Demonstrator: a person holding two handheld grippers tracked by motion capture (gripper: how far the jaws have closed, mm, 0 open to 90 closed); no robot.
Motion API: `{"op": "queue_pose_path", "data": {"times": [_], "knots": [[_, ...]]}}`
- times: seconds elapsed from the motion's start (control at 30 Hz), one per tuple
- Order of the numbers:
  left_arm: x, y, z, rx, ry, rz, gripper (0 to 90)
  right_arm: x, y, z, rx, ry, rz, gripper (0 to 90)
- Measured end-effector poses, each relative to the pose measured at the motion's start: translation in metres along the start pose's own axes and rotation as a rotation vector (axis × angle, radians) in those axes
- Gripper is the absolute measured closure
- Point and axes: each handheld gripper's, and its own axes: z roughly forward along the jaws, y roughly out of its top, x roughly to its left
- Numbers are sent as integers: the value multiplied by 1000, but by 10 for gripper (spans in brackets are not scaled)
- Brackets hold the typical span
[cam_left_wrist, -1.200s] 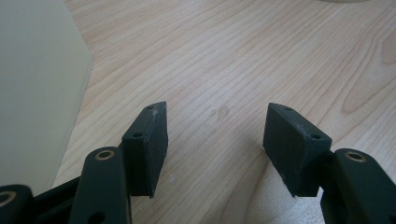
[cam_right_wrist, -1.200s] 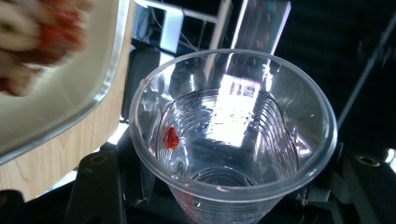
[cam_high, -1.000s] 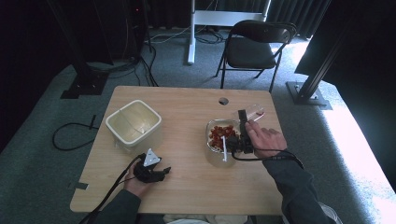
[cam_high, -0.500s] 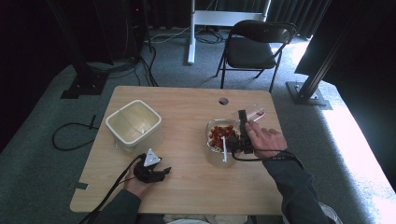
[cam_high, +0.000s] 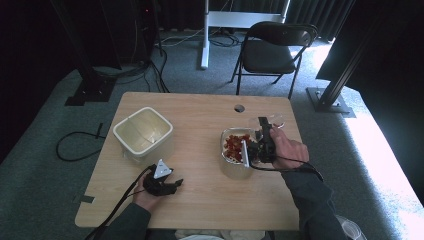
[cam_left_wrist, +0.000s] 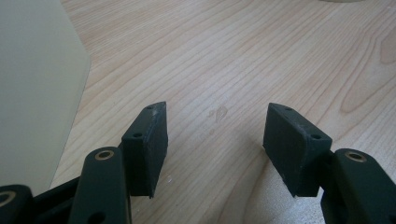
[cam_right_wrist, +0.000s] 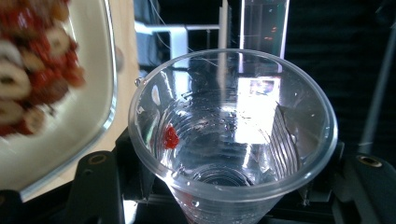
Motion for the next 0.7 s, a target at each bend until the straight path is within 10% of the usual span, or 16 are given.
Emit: {"op": "queue_pose_path", "data": {"times": [0.7], "knots": [[-3,0,0,-11,-10,-6,407,-36,-95,1,-190,429,1064,339]]}}
